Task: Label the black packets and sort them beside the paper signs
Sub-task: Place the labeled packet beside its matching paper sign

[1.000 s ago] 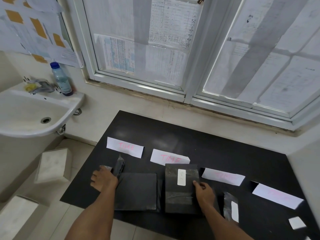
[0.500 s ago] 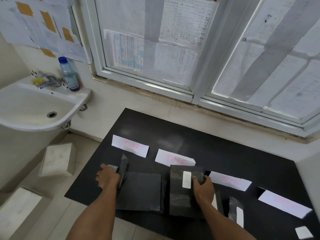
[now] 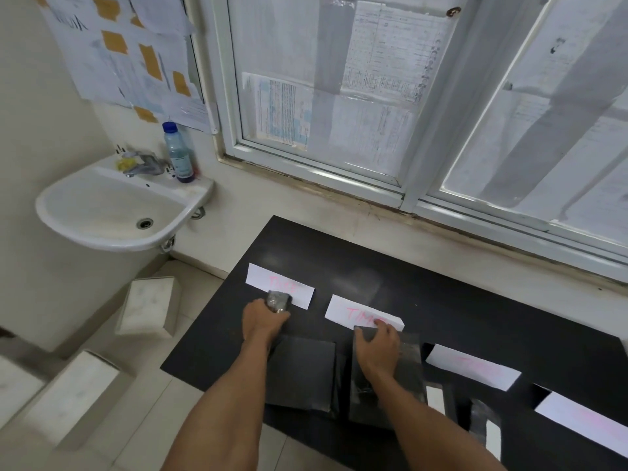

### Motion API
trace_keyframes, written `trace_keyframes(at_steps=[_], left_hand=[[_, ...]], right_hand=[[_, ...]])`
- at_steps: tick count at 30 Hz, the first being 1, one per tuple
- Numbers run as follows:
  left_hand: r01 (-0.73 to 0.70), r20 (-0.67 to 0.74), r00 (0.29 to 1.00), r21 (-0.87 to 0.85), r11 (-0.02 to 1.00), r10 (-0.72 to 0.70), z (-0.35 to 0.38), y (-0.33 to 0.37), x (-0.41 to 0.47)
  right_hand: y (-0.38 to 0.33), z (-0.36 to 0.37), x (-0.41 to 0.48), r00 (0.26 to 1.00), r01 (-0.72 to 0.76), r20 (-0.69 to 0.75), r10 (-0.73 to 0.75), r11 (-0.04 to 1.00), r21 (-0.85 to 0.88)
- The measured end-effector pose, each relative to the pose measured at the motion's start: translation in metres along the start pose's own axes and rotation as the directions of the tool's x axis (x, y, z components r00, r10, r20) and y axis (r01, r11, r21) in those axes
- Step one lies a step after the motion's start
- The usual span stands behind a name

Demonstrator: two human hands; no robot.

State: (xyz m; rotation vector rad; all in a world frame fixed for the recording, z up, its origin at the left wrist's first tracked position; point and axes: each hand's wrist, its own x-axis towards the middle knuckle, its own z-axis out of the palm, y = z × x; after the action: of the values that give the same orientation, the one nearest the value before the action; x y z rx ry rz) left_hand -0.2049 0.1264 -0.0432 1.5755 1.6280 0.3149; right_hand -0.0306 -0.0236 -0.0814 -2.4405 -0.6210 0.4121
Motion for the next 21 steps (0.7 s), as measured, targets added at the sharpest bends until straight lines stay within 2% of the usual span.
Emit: trace_keyframes(at_steps=[4, 9, 11, 15, 18, 21], left_hand=[[-0.086, 0.195, 0.976, -0.091, 0.992, 0.103, 0.019, 0.031, -0.019], [-0.242, 0.408, 0.878, -0.068, 0.968, 0.249, 0.062, 0.073, -0.048], [-0.306, 0.480, 0.825, -0.064, 0.950, 0.298, 0.087, 0.095, -0.068], [-0.378, 0.594, 0.724, -0.082, 0.922, 0.350, 0.142, 0.137, -0.112], [-0.364, 0.684, 0.648, -0.110, 0.925, 0.336, 0.192, 0.165, -0.155], [-0.285, 0.761, 0.576, -0.156, 0.946, 0.299, 0.250, 0.183, -0.203]], right_hand=[[-0.018, -0.001, -0.004, 0.997, -0.042, 0.070, 0.023, 0.960, 0.277], [-0.012, -0.036, -0.007, 0.992, -0.084, 0.122, 0.020, 0.832, 0.548], [0.009, -0.064, -0.004, 0.994, -0.100, 0.101, 0.050, 0.797, 0.596], [0.066, -0.126, 0.003, 0.984, -0.130, -0.027, 0.178, 0.809, 0.573], [0.124, -0.172, 0.003, 0.955, -0.202, -0.052, 0.292, 0.767, 0.609], [0.187, -0.217, -0.006, 0.912, -0.223, -0.130, 0.389, 0.738, 0.637]])
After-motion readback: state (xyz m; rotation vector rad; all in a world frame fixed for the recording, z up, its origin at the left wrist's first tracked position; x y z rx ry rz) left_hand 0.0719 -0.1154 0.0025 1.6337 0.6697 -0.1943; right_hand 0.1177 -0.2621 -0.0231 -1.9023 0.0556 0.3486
